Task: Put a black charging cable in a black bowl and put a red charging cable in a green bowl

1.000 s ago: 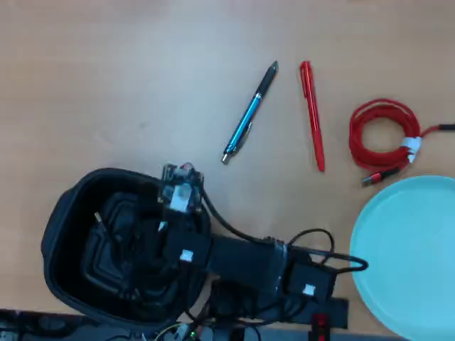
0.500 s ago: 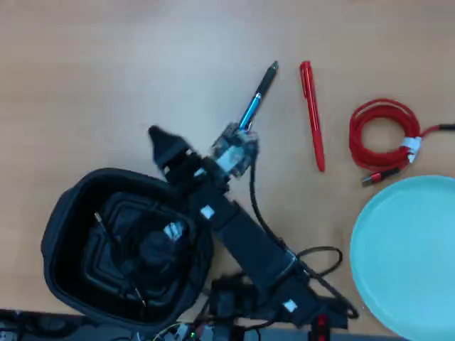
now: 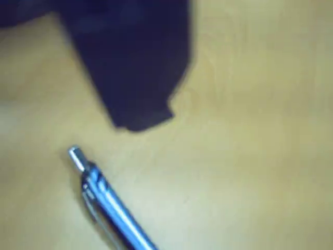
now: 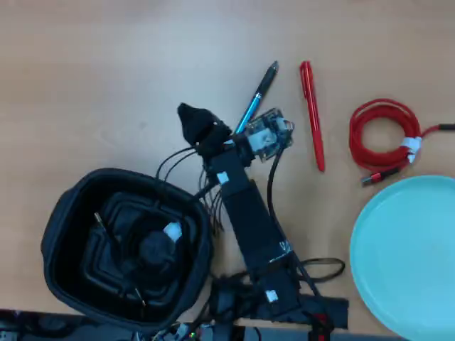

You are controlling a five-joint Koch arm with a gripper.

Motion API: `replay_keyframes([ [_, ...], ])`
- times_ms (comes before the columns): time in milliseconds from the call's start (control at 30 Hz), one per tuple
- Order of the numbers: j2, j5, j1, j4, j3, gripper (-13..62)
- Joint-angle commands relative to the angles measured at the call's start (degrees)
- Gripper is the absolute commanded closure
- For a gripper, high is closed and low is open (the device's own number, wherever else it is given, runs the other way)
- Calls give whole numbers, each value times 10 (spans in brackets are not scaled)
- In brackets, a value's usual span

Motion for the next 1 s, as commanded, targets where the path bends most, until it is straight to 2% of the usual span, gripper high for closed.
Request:
replay_keyframes([
  [0, 0, -60, 35, -32, -9, -53],
  [100, -1, -60, 89, -26, 8, -52],
  [333, 0, 128, 221, -17, 52, -48],
  [600, -1, 207, 403, -16, 84, -54],
  [833, -8, 288, 475, -33, 72, -55],
  [967, -75, 376, 515, -123, 40, -48],
])
